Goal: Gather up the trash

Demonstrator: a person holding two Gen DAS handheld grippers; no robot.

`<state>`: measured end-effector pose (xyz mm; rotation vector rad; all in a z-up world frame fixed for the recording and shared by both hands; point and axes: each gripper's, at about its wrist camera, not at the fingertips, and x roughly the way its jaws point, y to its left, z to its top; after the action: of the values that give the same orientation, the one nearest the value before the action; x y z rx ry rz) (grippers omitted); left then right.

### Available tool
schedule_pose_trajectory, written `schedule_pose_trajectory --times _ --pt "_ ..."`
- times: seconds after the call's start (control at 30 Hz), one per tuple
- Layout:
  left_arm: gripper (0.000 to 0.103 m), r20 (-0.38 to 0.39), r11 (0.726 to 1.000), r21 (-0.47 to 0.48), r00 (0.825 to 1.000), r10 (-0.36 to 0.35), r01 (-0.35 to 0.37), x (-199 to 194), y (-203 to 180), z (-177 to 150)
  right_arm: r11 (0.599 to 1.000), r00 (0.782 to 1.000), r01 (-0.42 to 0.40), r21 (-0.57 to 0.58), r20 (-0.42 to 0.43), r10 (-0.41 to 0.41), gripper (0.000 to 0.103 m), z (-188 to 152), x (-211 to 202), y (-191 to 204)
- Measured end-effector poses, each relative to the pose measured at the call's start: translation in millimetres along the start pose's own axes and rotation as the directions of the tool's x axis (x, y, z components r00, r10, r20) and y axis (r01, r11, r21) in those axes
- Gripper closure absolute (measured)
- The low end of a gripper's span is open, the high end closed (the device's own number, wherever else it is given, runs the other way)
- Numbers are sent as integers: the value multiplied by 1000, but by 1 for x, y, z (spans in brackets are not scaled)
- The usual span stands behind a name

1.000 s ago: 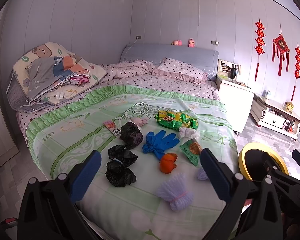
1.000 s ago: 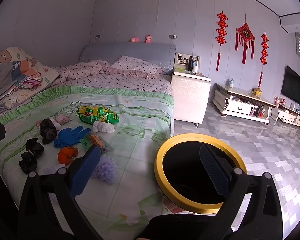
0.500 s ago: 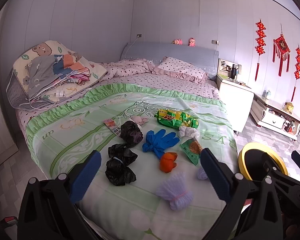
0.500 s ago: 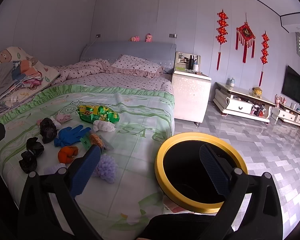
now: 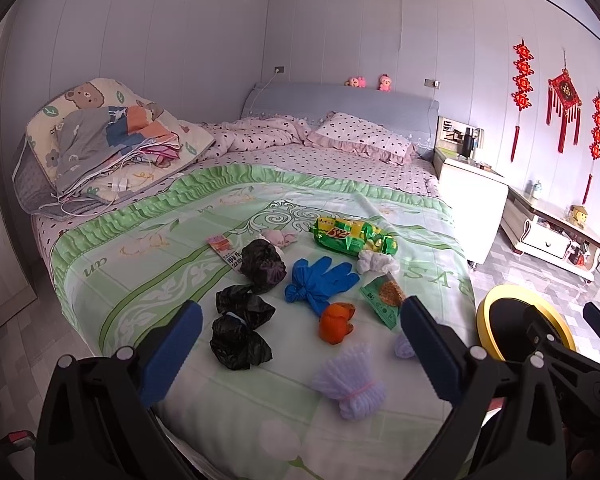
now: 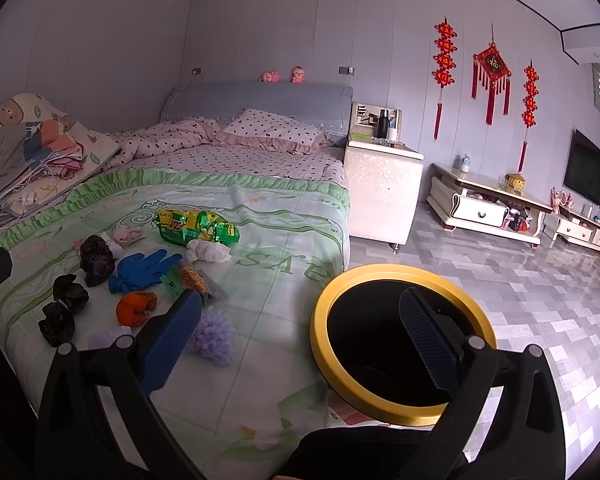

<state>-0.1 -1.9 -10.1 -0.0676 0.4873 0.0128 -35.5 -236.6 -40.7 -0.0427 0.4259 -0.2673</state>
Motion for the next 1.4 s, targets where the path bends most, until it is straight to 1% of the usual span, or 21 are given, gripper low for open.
schedule_pose_trajectory --times 0.23,0.27,0.4,0.8,1.0,1.07,1.3,1.37,1.4 --pt "7 -3 1000 -4 1000 -2 2 1 1 -5 1000 1000 0 0 -1 0 8 0 0 -1" --pt "7 -3 1000 -4 1000 -2 2 1 1 -4 1000 1000 -3 -1 -2 3 8 0 3 6" --pt "7 -5 1000 -6 1000 -2 2 1 1 -7 1000 1000 -3 0 -2 3 8 -2 5 8" --pt "7 -8 1000 -6 1000 -4 4 1 2 -5 1000 1000 -20 2 -12 20 8 -1 3 5" --pt "7 -22 1000 -7 1000 10 -10 4 1 -14 1000 999 -31 -3 -18 31 8 1 0 3" --pt "7 -37 1000 -8 999 29 -29 9 2 -12 999 999 -36 -5 -20 36 8 2 -1 3" --pt "7 -32 998 14 997 64 -63 7 4 -6 998 995 -64 10 -72 65 8 7 3 0" --pt "7 -45 999 4 998 53 -53 9 8 -3 996 992 -83 22 -96 84 8 10 4 -3" --pt "7 -57 999 -11 998 35 -36 10 13 -1 995 990 -91 31 -108 93 8 12 6 -5"
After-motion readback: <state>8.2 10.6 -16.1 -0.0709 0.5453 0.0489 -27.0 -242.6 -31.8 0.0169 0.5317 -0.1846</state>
